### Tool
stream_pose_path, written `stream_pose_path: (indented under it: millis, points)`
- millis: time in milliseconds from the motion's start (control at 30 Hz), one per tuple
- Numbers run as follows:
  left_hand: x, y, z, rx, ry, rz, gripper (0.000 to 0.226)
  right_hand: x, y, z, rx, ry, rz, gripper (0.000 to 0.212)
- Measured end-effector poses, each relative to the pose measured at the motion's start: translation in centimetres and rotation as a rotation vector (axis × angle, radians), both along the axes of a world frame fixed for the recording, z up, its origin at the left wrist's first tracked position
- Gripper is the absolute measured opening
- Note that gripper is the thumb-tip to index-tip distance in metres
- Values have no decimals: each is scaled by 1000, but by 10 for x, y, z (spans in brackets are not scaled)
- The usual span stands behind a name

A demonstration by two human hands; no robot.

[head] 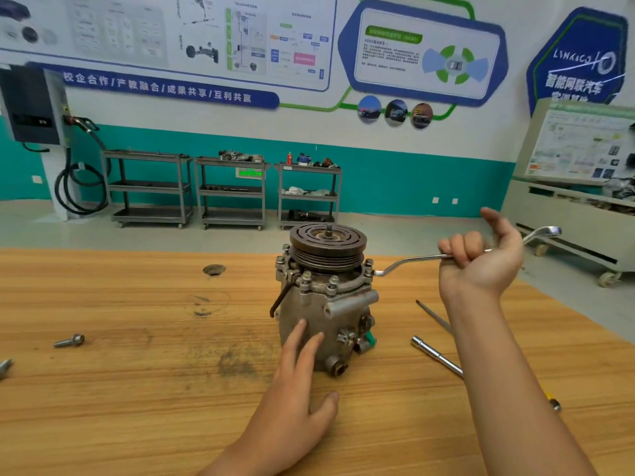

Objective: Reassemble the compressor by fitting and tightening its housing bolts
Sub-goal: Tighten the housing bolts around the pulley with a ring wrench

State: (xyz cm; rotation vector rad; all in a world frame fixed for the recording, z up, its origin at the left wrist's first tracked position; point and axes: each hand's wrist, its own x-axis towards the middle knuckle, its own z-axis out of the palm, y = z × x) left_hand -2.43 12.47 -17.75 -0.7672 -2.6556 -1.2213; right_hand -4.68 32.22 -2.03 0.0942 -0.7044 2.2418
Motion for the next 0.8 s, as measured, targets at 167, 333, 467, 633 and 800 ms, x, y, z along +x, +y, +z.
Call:
stream_pose_path:
  millis: [167, 333, 467, 633, 800]
  points:
    - [0, 1, 2, -5, -12, 2, 75, -6, 2, 1, 36, 69, 18, 31]
    - [1, -1, 2, -8, -3, -1, 74, -12, 0, -10, 130, 34, 96, 34]
    - [1, -2, 2, -21, -9, -4, 74, -10, 5, -19, 135, 45, 164, 35]
    - [3, -2, 2, -25, -12, -7, 74, -9, -6, -23, 148, 28, 134, 36]
    - [3, -3, 2, -23, -17, -12, 74, -9, -4, -9, 43, 83, 106, 34]
